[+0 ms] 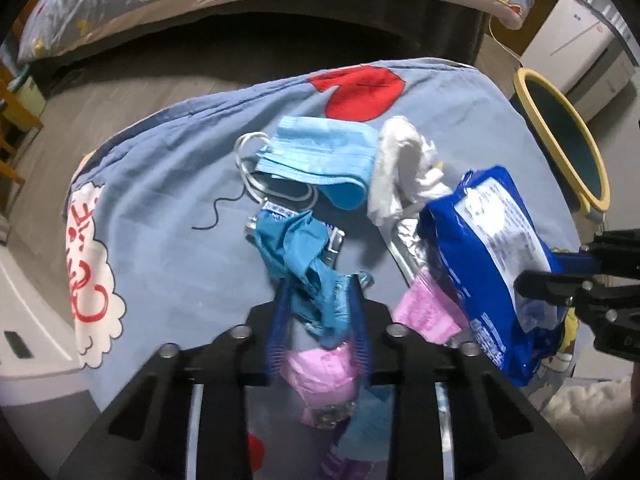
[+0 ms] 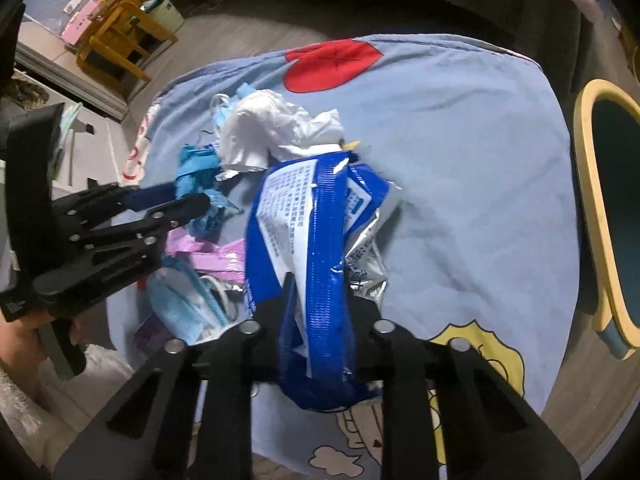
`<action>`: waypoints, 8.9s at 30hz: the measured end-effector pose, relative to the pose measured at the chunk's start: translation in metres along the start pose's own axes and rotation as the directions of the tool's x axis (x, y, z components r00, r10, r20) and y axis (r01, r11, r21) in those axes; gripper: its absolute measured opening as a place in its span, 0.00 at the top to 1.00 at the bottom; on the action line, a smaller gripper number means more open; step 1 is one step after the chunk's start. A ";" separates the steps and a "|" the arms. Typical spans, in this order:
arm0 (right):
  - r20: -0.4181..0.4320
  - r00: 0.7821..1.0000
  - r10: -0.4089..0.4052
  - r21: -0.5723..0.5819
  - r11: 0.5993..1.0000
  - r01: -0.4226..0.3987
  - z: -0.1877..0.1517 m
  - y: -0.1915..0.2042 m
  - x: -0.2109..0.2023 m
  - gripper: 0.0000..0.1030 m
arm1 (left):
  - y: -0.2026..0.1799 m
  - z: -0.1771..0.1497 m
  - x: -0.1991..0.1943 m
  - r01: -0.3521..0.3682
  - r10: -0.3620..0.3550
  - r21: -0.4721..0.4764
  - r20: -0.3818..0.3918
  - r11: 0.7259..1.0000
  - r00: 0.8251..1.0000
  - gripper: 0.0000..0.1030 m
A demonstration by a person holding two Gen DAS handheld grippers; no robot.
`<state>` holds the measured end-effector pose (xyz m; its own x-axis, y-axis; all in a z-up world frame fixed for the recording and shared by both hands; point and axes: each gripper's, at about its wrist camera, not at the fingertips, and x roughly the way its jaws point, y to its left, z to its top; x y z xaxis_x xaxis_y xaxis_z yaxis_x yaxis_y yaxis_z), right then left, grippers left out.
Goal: Collect trash
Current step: 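Grasp the blue glove with the left gripper while the right grasps the blue wipes packet, then carry the blue glove and blue wipes packet over the yellow-rimmed bin with both grippers, then open both grippers to drop the glove and wipes packet into the bin, then move both open grippers back over the trash on the cushion, then grasp the blue face mask with the left gripper while the right grasps a white tissue, then carry the blue face mask and white tissue over the bin with both grippers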
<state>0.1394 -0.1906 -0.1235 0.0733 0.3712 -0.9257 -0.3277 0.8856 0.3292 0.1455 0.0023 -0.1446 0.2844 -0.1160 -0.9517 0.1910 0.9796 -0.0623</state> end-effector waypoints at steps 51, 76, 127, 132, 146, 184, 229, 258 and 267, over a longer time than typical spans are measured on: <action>0.409 0.905 -0.114 0.098 0.992 0.080 -0.014 -0.027 -0.153 0.87 | -0.059 0.005 -0.086 -0.012 -0.020 0.115 0.279 0.993 0.960 0.85; 0.442 0.855 -0.270 0.414 0.908 0.072 -0.025 -0.203 -0.202 0.87 | -0.175 0.048 -0.078 0.089 -0.156 0.241 0.275 0.966 0.949 0.85; 0.465 0.796 -0.388 0.540 0.837 0.092 -0.023 -0.226 -0.203 0.09 | -0.227 0.077 -0.084 0.028 -0.141 0.324 0.332 0.946 0.933 0.09; 0.481 0.796 -0.366 0.540 0.839 0.060 -0.019 -0.208 -0.204 0.08 | -0.177 0.057 -0.112 -0.056 -0.060 0.290 0.376 0.955 0.925 0.09; 0.461 0.846 -0.268 0.394 0.916 0.075 0.000 -0.095 -0.178 0.07 | -0.031 -0.017 -0.143 -0.098 0.072 0.054 0.367 0.994 0.927 0.09; 0.098 0.986 -0.135 0.259 0.960 0.106 -0.026 0.025 0.010 0.74 | -0.036 -0.069 -0.048 -0.013 0.005 0.283 0.029 0.959 1.000 0.90; 0.445 0.875 -0.188 0.195 0.975 0.110 0.004 0.023 -0.133 0.96 | -0.008 -0.019 -0.137 -0.010 -0.034 0.124 0.351 0.992 0.936 0.93; 0.505 0.826 -0.252 0.180 0.966 0.184 0.016 -0.072 -0.195 0.96 | -0.079 0.010 -0.137 -0.040 -0.048 0.211 0.397 0.977 0.917 0.93; 0.472 0.851 -0.228 0.216 0.967 0.139 0.013 -0.091 -0.184 0.96 | -0.112 0.008 -0.131 -0.033 -0.071 0.262 0.379 0.964 0.923 0.93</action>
<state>0.1674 -0.3355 0.0194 0.5820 0.2463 -0.7750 -0.1034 0.9677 0.2298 0.0939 -0.0939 -0.0105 0.6050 -0.2391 -0.7594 0.4211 0.9056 0.0503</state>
